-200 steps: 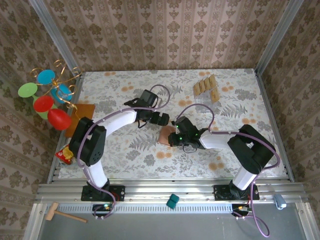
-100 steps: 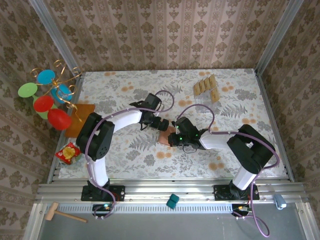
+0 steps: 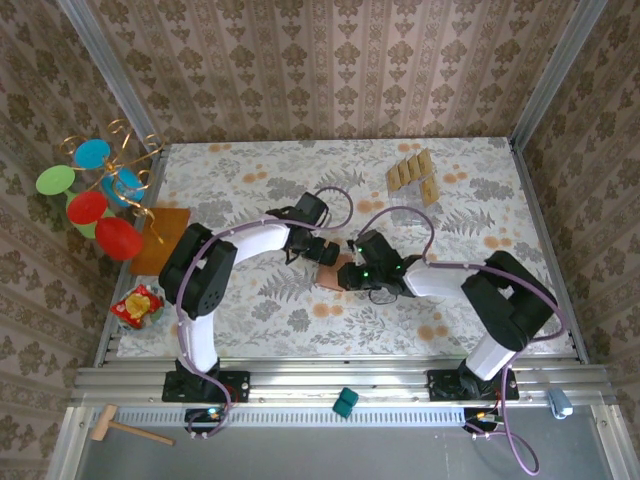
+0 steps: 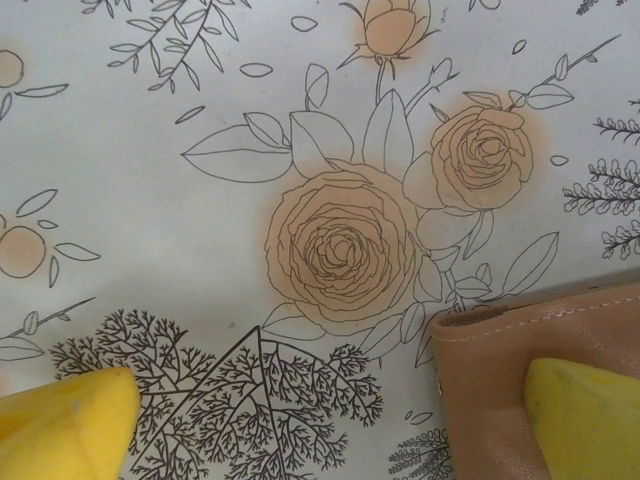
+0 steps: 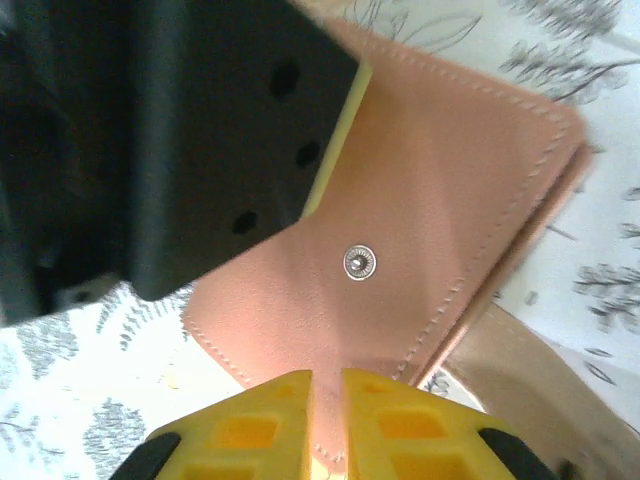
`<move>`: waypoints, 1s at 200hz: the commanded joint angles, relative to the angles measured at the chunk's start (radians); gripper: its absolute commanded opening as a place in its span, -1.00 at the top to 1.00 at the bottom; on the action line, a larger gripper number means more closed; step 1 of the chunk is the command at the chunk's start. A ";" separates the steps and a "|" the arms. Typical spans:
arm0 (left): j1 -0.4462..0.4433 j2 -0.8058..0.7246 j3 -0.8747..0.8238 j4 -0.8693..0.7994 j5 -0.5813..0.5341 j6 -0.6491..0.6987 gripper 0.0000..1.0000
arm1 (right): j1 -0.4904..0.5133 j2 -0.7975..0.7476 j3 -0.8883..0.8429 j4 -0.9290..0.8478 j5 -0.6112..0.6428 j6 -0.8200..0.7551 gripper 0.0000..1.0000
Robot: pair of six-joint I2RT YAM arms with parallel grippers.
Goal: Put the credit cards into the card holder
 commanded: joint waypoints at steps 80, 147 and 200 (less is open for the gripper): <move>-0.031 -0.047 -0.147 0.021 -0.072 -0.145 -1.00 | -0.076 -0.137 0.188 -0.516 0.113 -0.020 0.39; -0.031 -0.052 -0.164 0.034 -0.071 -0.142 -1.00 | -0.035 0.006 0.266 -0.532 0.122 -0.012 0.42; -0.032 -0.050 -0.180 0.052 -0.059 -0.144 -1.00 | -0.031 0.045 0.290 -0.528 0.135 -0.008 0.64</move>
